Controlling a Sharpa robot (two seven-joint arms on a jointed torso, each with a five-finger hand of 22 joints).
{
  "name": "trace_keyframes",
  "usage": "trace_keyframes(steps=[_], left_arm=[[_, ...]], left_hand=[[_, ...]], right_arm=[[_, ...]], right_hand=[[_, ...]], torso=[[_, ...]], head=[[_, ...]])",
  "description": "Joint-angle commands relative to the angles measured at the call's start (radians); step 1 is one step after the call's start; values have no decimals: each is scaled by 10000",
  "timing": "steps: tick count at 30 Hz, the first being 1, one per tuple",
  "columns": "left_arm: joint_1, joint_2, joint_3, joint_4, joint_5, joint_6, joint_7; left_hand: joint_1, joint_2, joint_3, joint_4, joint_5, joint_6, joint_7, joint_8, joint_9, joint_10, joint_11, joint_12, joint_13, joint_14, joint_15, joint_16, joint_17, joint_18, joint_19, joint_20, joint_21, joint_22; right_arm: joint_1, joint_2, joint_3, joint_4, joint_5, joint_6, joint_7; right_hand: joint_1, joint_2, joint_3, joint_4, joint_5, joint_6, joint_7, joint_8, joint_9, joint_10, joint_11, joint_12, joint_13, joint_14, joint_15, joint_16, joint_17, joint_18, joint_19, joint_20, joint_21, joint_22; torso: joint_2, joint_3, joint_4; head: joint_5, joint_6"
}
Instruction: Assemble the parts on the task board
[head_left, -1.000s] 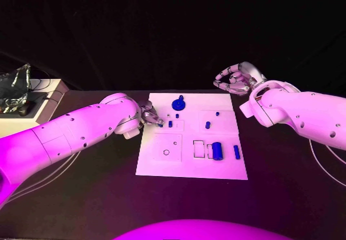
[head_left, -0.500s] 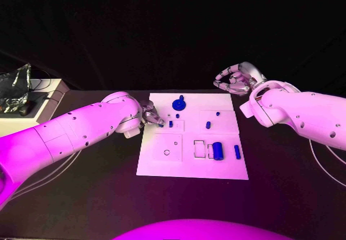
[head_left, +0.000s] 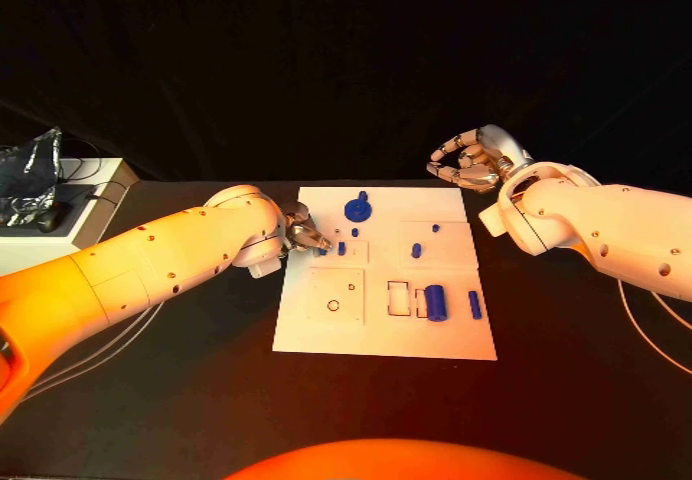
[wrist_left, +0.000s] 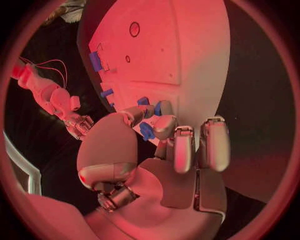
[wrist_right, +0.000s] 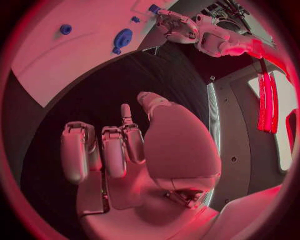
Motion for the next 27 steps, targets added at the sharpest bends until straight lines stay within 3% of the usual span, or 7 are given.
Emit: trace_keyframes(steps=[1, 14, 27], left_arm=[[-33, 50, -18, 17, 73, 107, -1], [-33, 44, -18, -5, -38, -34, -21], [-35, -59, -15, 27, -84, 53, -75]], left_hand=[[-103, -23, -167, 70, -59, 268, -250, -73, -21, -34, -38, -72, 24, 1036, -85, 38, 2622, -75, 43, -17, -12, 474], [-155, -75, -502, 286, -81, 286, -254, -95, -42, -53, -41, -113, 30, 1031, -92, 30, 2604, -71, 37, -26, -28, 459], [-124, -450, -1714, 831, -249, 358, -266, -156, -107, -63, -51, -166, 136, 1038, -105, 42, 2631, -78, 64, -42, -31, 487]], right_arm=[[-9, 8, 4, -2, -38, 128, 125], [-24, 4, 4, -5, -36, 126, 129], [-35, -13, 4, 3, -23, 109, 145]], right_hand=[[-88, -47, 79, 3, 36, -61, 10, -3, 9, 8, -13, -6, 1355, 769, 72, -63, 1518, 119, 481, 49, -34, 1697], [-88, -47, 79, 3, 36, -61, 10, -3, 9, 8, -13, -6, 1355, 769, 72, -63, 1518, 119, 481, 49, -34, 1697], [-88, -47, 79, 3, 36, -61, 10, -3, 9, 8, -13, -6, 1355, 769, 72, -63, 1518, 119, 481, 49, -34, 1697]], torso=[[2, 3, 2], [0, 1, -4], [-1, 0, -1]], head=[[1, 2], [12, 21], [-3, 41]])
